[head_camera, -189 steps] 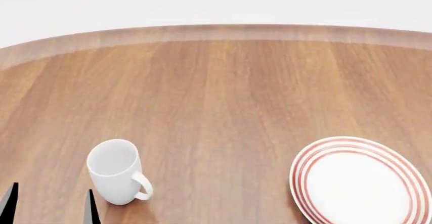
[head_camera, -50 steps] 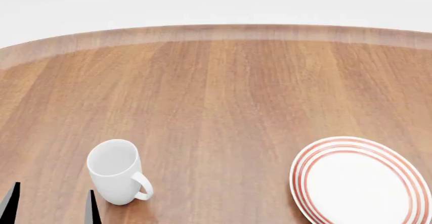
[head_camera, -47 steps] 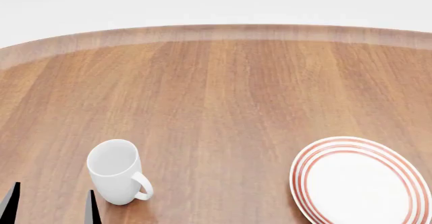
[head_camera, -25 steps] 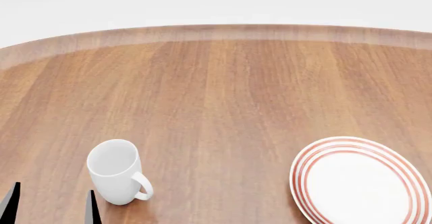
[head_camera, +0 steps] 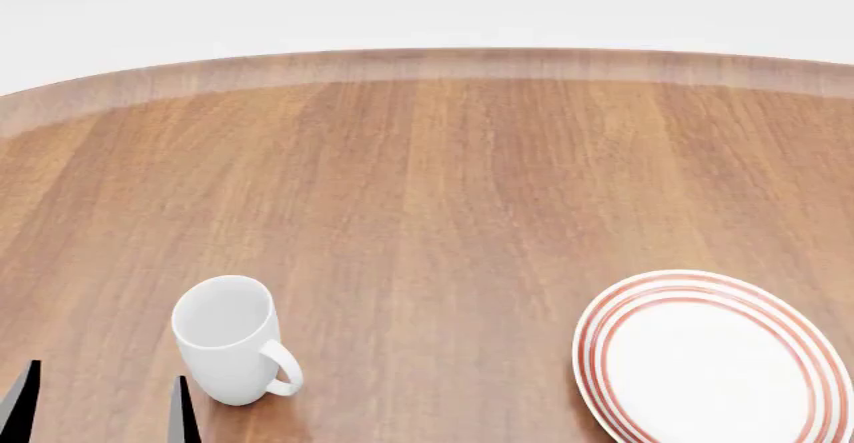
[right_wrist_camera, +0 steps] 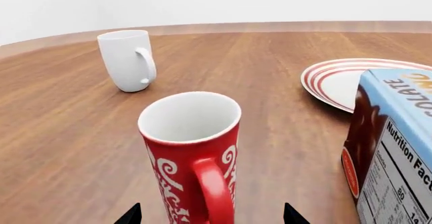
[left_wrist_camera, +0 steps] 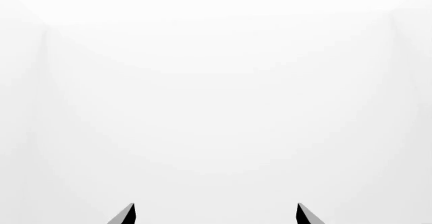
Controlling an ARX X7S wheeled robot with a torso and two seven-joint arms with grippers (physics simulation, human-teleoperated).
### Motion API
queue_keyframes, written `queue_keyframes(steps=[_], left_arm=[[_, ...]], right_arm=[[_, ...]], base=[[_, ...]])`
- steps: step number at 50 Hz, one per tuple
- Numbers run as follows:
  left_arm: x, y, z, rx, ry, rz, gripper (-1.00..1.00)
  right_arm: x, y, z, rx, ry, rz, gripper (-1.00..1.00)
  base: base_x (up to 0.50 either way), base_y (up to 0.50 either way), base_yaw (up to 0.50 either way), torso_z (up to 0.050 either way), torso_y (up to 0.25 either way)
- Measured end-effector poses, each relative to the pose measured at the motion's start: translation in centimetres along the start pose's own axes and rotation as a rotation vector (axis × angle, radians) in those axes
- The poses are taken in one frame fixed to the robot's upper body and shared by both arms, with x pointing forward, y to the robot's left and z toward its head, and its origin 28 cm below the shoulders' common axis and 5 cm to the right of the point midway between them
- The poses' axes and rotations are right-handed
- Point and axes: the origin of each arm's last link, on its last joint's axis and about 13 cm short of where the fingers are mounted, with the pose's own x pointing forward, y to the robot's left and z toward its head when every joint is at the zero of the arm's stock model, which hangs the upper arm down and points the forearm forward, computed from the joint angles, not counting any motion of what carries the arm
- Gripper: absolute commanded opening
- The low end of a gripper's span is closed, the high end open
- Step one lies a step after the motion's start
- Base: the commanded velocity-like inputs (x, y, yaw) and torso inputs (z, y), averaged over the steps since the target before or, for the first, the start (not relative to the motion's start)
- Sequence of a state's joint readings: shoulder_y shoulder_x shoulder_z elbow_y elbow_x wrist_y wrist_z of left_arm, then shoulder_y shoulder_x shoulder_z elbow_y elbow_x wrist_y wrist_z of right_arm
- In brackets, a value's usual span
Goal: Pick up the red mug and put it on the plate
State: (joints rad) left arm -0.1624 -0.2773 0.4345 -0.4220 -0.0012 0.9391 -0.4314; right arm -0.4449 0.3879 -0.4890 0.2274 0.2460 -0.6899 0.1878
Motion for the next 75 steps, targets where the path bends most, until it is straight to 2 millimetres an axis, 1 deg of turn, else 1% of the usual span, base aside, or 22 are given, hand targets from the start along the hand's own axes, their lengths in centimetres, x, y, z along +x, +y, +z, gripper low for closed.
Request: queue_keyframes(steps=[13, 31, 54, 75], left_arm=[[0.00, 0.00, 0.00, 0.000, 0.000, -0.001, 1.00], [0.00, 0.00, 0.00, 0.000, -0.001, -0.001, 1.00], [0.00, -0.01, 0.00, -0.010, 0.000, 0.000, 1.00], [0.00, -0.01, 0.00, -0.013, -0.001, -0.002, 1.00]], right_arm=[[0.10, -0.03, -0.18, 0.004, -0.002, -0.008, 1.00], [-0.21, 0.11, 0.15, -0.002, -0.008, -0.006, 1.00], [0.08, 0.21, 0.45, -0.008, -0.014, 0.011, 1.00], [0.59, -0.24, -0.18, -0.013, 0.005, -0.002, 1.00]], base=[[0.00, 0.00, 0.00, 0.000, 0.000], [0.00, 0.00, 0.00, 0.000, 0.000], [0.00, 0.00, 0.00, 0.000, 0.000], [0.00, 0.00, 0.00, 0.000, 0.000]])
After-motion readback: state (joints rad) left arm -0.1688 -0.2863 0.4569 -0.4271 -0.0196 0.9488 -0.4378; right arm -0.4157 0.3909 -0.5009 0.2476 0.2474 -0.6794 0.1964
